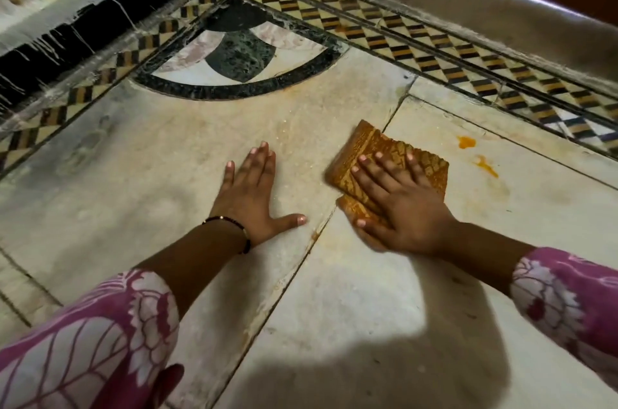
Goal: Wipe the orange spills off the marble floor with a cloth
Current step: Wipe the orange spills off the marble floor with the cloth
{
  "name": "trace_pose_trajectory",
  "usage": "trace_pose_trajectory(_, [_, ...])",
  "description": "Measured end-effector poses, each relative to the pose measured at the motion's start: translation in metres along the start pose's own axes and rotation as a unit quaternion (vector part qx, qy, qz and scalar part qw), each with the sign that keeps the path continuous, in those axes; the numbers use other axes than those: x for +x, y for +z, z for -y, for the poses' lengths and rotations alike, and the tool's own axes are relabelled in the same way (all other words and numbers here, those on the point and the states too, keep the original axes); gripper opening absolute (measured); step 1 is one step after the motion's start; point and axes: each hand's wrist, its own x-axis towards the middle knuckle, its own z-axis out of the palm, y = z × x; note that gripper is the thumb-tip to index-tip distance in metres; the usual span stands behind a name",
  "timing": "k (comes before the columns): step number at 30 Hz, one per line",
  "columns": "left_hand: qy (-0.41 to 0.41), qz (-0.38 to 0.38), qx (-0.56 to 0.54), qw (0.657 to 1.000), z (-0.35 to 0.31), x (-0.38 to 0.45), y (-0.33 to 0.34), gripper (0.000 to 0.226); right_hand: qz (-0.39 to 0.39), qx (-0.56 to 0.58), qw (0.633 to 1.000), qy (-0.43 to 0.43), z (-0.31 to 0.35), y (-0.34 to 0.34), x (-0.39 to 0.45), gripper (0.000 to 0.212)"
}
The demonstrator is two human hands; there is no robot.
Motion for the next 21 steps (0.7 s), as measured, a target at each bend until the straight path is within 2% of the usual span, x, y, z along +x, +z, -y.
trace_pose_trajectory(2, [0.007,0.009,-0.003,1.0,0.008,0.01,0.001,0.122,-0.01,0.008,0.999,-0.036,-0.012,0.001,0.004,0.08])
trace_pose_trajectory(3, [0.014,0.008,-0.003,1.0,0.011,0.011,0.004,0.121,-0.018,0.006,0.999,-0.025,-0.022,0.0,0.009,0.079])
trace_pose_trajectory(7, [0.016,-0.049,-0.001,0.999,0.009,0.009,0.015,0.117,-0.032,0.018,0.987,0.159,-0.051,-0.013,0.081,0.075])
trace_pose_trajectory(9, [0.016,-0.072,0.001,0.997,0.007,0.007,0.017,0.117,-0.028,0.038,0.979,0.201,-0.046,-0.024,0.129,0.069])
trace_pose_trajectory(11, [0.019,-0.075,0.002,0.997,0.006,0.007,0.016,0.118,-0.013,0.046,0.985,0.164,-0.029,-0.037,0.17,0.065])
trace_pose_trajectory(13, [0.014,-0.071,0.002,0.997,0.006,0.008,0.014,0.121,-0.004,0.031,0.996,0.081,-0.001,-0.043,0.187,0.062])
trace_pose_trajectory(17, [0.001,-0.096,-0.006,0.995,0.003,0.005,0.013,0.125,-0.023,0.02,0.998,-0.051,0.028,-0.027,0.129,0.066])
trace_pose_trajectory(19, [0.001,-0.115,-0.01,0.993,0.002,0.002,0.012,0.124,-0.038,0.046,0.996,-0.069,0.017,-0.016,0.086,0.063])
trace_pose_trajectory(21, [-0.002,-0.129,-0.014,0.992,0.002,0.0,0.014,0.125,-0.062,0.069,0.996,-0.013,-0.012,-0.015,0.068,0.06])
